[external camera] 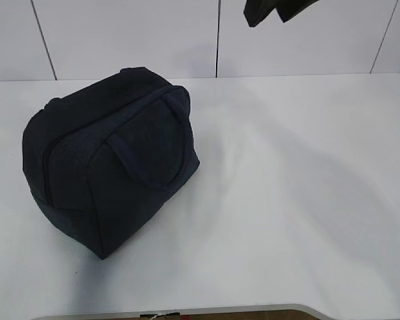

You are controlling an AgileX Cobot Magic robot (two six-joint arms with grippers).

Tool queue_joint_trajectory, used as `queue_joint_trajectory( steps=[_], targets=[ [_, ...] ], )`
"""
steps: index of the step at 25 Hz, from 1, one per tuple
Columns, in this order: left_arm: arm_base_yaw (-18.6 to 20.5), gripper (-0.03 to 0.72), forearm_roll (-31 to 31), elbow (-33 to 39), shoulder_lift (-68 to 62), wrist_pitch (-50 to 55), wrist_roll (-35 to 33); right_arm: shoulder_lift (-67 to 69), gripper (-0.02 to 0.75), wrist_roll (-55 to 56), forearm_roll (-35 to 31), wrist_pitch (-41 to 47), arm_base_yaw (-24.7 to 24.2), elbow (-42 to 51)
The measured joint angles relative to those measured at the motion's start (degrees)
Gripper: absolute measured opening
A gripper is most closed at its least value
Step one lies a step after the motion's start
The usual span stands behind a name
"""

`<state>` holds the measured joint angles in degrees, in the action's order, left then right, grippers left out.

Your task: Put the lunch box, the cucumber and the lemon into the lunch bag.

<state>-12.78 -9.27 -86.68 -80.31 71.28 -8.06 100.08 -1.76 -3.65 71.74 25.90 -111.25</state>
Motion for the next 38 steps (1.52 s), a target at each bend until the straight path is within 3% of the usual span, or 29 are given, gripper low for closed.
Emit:
queue_joint_trajectory(
  steps=[11, 25, 38],
  targets=[
    [0.0, 0.244, -0.47, 1.39, 16.5, 0.55, 0.31, -20.25, 0.407, -3.51, 0.0, 0.11, 0.0, 20.55],
    [0.0, 0.237, 1.24, 24.27, 46.72, 1.23, 0.35, -50.28, 0.407, -4.6, 0.0, -6.59, 0.0, 48.36],
    [0.0, 0.236, -3.17, 37.58, 65.55, 1.71, 0.35, -78.01, 0.407, -4.72, 1.57, -6.34, 0.0, 65.68]
  ],
)
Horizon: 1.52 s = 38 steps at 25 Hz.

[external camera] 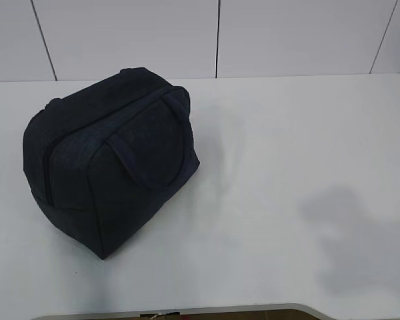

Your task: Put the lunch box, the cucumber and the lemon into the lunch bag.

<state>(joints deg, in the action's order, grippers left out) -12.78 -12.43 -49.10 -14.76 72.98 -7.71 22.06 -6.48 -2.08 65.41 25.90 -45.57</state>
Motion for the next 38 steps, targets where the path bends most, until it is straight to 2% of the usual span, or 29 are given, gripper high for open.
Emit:
queue_joint_trajectory(
  steps=[4, 11, 19, 32, 35, 38],
  targets=[
    [0.0, 0.236, 0.0, 4.56, 5.21, -0.29, 0.0, -8.38, 0.406, -0.02, 0.0, 0.47, 0.0, 6.32],
    [0.0, 0.236, 0.11, 12.31, 13.19, -6.65, 0.0, -22.47, 0.407, -0.02, 1.11, 0.82, 0.0, 16.21],
    [0.0, 0.235, 0.18, 19.66, 14.18, -8.33, -0.47, -22.98, 0.406, 1.89, 4.26, 0.35, 0.0, 16.56],
    [0.22, 0.235, 0.05, 20.14, 14.18, -8.94, -1.43, -22.98, 0.406, 2.66, 5.48, 0.23, -0.24, 16.58],
    [2.39, 0.235, -0.06, 20.14, 14.18, -8.94, -1.43, -22.98, 0.406, 2.66, 5.48, 0.23, -3.61, 16.58],
    [7.39, 0.235, -0.06, 20.14, 14.18, -8.94, -1.43, -22.98, 0.406, 2.68, 5.48, 0.1, -10.26, 16.58]
  ],
)
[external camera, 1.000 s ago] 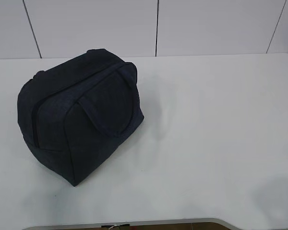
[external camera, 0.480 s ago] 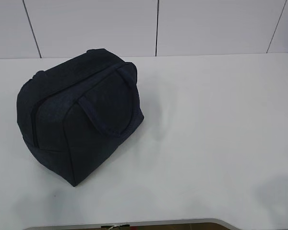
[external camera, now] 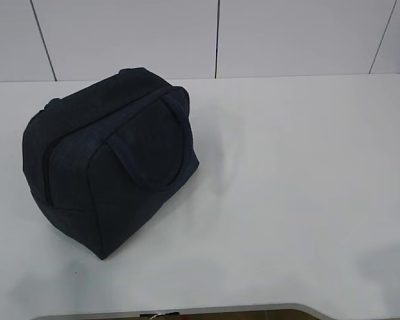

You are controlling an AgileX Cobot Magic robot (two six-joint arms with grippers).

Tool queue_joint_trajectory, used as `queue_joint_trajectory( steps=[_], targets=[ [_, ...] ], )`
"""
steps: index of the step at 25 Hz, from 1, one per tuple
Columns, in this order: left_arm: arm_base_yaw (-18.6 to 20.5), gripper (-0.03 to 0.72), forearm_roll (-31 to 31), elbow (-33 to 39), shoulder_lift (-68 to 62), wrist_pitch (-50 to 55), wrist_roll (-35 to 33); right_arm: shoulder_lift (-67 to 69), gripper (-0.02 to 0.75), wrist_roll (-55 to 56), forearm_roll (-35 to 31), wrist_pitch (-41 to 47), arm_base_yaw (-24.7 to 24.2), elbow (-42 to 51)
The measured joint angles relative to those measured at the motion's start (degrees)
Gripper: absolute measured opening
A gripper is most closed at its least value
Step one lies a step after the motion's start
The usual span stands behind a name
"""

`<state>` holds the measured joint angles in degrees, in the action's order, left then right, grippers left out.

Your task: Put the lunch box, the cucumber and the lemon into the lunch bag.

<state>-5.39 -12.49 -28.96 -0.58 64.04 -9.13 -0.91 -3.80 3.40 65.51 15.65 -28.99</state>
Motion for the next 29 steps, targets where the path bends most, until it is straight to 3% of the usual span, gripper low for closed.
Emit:
queue_joint_trajectory(
  steps=[4, 7, 29],
  targets=[
    [6.6, 0.235, 0.0, 0.0, 0.0, 0.0, 0.0, 0.0, 0.406, 0.0, 0.0, 0.0, -10.27, 0.0],
    [9.0, 0.235, -0.12, 0.0, 0.0, 0.0, 0.0, 0.0, 0.406, 0.0, 0.0, 0.0, -14.42, 0.0],
    [9.18, 0.237, -0.22, 0.0, 0.0, 0.0, 0.0, 0.0, 0.406, 0.0, 0.0, -0.02, -14.94, 0.0]
  ],
)
